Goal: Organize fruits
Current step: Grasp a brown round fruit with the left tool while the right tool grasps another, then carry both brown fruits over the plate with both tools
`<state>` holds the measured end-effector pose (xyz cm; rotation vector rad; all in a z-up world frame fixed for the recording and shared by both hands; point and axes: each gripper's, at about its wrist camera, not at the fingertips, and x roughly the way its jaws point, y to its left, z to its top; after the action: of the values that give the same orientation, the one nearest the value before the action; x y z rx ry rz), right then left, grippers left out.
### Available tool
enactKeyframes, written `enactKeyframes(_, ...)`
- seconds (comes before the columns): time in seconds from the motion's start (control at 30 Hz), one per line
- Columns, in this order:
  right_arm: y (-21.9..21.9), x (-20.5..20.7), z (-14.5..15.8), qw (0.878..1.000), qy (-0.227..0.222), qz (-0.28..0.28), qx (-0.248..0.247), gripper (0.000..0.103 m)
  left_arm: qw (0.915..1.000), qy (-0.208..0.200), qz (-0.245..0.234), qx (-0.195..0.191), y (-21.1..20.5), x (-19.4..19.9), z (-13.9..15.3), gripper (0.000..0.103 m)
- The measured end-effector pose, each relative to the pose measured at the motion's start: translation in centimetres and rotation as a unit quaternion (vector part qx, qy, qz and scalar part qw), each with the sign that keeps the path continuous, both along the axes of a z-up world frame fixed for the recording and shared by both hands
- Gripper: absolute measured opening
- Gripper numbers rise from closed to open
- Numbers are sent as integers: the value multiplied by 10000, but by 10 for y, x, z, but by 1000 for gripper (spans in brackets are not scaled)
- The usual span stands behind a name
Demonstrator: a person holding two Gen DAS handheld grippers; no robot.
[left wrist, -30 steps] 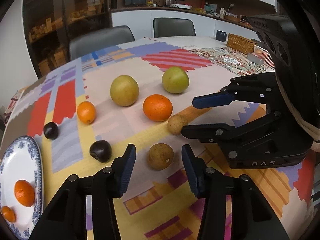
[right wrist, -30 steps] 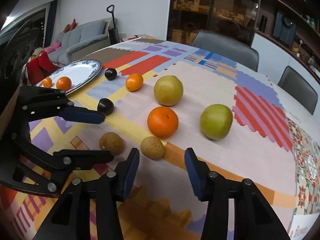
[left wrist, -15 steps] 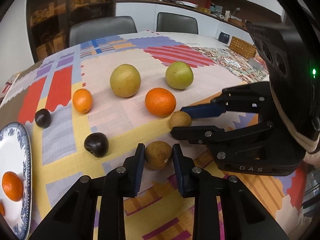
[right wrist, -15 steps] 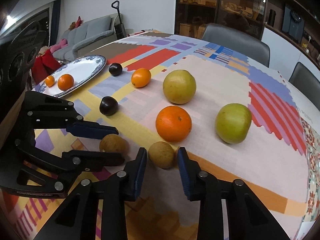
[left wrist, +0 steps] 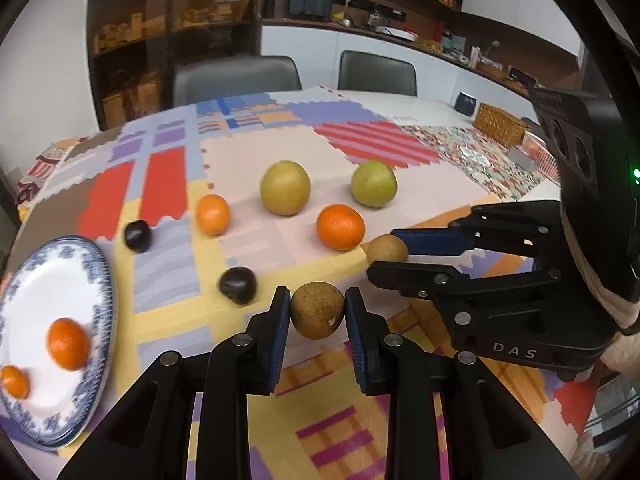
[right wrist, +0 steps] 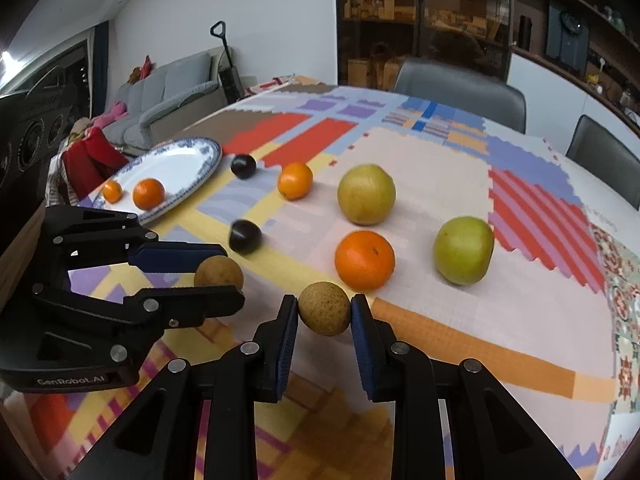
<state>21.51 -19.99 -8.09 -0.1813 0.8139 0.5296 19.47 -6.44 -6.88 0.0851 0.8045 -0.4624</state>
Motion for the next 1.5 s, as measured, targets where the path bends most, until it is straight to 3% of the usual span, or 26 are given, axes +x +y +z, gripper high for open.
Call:
enactKeyframes(0.37, 27, -30, 46, 9992, -318, -86, 238, 28, 9980, -284, 561, -59, 39, -32, 39, 28)
enactKeyframes(0.8, 89, -35, 79, 9968, -438, 78, 662, 28, 9882, -583, 1410, 95, 114, -53, 67, 28)
enactKeyframes(1.17, 150, -15, 79, 9970, -291, 341, 625, 28, 9797, -521, 1922, 221, 174, -39, 60, 28)
enactKeyframes(1.5, 198, 25, 58, 9974, 122, 482, 522, 28, 9770, -213, 2106, 239, 215, -5, 35, 28)
